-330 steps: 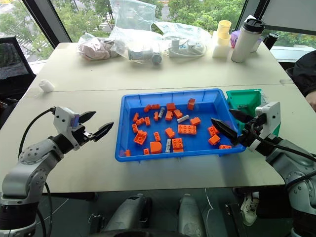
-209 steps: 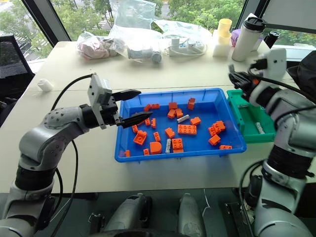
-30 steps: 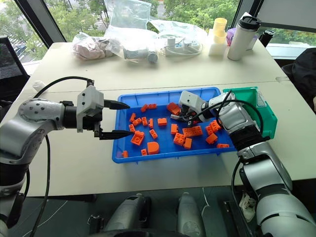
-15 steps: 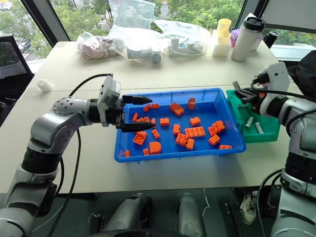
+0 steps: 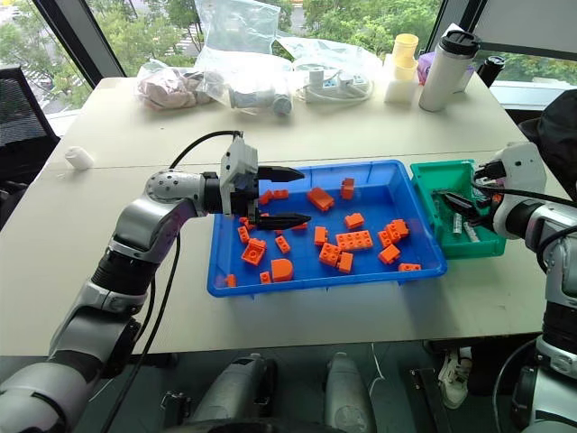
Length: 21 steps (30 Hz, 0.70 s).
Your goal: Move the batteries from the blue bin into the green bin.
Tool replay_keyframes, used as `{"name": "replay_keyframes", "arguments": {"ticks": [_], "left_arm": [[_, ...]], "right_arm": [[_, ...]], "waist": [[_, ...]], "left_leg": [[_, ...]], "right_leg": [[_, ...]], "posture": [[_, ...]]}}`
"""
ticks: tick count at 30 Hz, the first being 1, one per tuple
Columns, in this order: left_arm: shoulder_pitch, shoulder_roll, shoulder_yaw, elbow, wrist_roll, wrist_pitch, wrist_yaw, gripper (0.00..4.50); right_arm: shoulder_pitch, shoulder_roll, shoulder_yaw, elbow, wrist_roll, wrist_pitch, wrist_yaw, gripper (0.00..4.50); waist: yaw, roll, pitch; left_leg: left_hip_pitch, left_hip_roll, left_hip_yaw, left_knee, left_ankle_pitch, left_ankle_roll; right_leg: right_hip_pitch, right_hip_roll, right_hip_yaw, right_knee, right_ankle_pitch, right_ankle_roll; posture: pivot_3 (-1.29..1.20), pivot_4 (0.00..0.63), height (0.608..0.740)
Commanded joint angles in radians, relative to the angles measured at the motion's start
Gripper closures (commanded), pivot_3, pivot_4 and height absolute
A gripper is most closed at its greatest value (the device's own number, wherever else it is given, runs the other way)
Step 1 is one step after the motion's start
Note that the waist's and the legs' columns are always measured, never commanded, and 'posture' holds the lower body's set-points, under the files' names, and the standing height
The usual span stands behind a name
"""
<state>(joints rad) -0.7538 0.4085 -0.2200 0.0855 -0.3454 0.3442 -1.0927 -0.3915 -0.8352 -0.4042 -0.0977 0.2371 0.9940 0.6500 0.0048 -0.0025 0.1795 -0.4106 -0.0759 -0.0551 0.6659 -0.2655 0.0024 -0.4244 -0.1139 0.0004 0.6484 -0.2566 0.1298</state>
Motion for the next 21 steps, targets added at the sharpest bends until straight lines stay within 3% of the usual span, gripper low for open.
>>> {"name": "replay_keyframes", "arguments": {"ticks": [1,5,9,13,16,21], "left_arm": [[-0.025,0.045,0.066,-0.024,-0.006,-0.003,0.005,0.0],[0.01,0.124,0.208,-0.082,-0.046,0.086,0.111,0.0],[0.151,0.175,0.319,-0.242,-0.053,0.187,0.258,0.0],[0.277,0.098,0.437,-0.415,-0.033,0.274,0.527,0.0],[0.37,-0.022,0.527,-0.555,0.009,0.353,0.781,0.0],[0.571,-0.092,0.525,-0.652,0.108,0.324,0.929,0.0]], "right_arm": [[-0.018,-0.021,-0.018,-0.02,0.011,-0.083,-0.007,0.07],[-0.014,0.063,-0.114,-0.092,0.097,-0.278,0.004,0.07],[0.097,0.191,-0.169,-0.22,0.137,-0.416,-0.037,0.07],[0.168,0.329,-0.215,-0.318,0.198,-0.491,-0.127,0.07],[0.23,0.437,-0.213,-0.392,0.238,-0.53,-0.196,0.07],[0.291,0.511,-0.168,-0.393,0.235,-0.598,-0.252,0.07]], "waist": [[0.0,0.0,0.0],[-0.005,0.0,0.0],[-0.015,0.0,0.0],[-0.004,0.0,0.0],[0.006,0.0,0.0],[0.005,0.001,-0.002]], "left_leg": [[0.0,0.0,0.0,0.0,0.0,0.0],[0.0,0.0,0.0,0.0,0.0,0.0],[0.001,0.001,-0.002,-0.002,0.0,-0.001],[0.0,0.0,-0.002,-0.001,0.0,-0.001],[0.001,0.0,-0.002,0.0,0.0,-0.001],[0.001,0.0,-0.002,-0.001,0.0,-0.002]], "right_leg": [[0.0,0.0,0.0,0.0,0.0,0.0],[0.0,0.0,0.0,0.0,0.0,0.0],[0.0,0.001,0.0,0.001,0.0,0.0],[0.001,0.0,0.0,0.0,0.0,0.0],[0.001,0.0,0.001,0.0,0.0,0.0],[0.001,0.0,0.001,0.001,0.0,0.0]], "posture": [[0.0,0.15,0.74],[0.0,0.15,0.74],[0.0,0.15,0.74],[0.0,0.15,0.74],[0.0,0.15,0.74],[0.0,0.15,0.74]]}}
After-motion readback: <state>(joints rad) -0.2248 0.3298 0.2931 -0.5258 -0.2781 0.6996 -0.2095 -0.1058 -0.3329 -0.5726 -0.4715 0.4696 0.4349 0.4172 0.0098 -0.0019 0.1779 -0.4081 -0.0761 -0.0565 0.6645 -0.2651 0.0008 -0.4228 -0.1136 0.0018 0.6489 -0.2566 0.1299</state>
